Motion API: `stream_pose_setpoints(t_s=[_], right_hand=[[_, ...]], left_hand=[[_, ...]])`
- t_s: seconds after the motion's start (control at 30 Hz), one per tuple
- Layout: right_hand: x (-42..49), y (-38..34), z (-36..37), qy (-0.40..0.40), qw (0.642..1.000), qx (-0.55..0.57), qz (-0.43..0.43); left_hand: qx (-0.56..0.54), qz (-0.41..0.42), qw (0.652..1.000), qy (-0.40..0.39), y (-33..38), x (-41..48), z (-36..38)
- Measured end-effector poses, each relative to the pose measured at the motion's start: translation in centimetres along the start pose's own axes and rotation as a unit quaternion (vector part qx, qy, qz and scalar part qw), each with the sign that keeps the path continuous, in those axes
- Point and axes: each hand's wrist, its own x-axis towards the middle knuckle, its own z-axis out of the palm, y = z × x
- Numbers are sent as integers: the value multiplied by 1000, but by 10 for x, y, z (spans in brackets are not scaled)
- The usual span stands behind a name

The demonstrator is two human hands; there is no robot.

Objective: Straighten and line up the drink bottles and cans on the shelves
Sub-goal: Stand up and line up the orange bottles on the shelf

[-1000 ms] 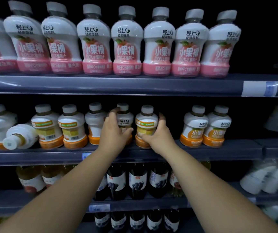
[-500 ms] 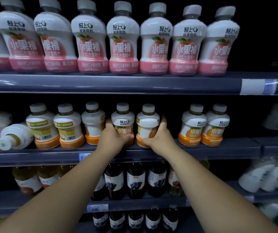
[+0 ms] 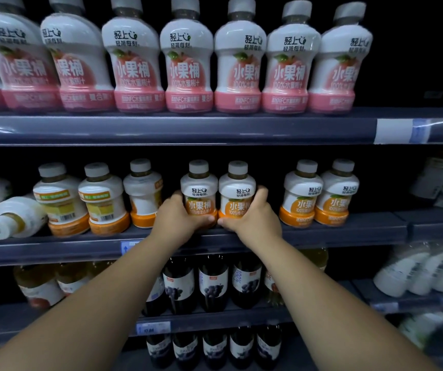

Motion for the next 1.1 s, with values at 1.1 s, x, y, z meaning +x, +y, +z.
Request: stream_pose_setpoints(t_s=[1.1], right_hand=[[-68, -31, 7, -34, 980, 159, -114]], left_hand=[[40, 53, 998, 0, -17, -60, -67]])
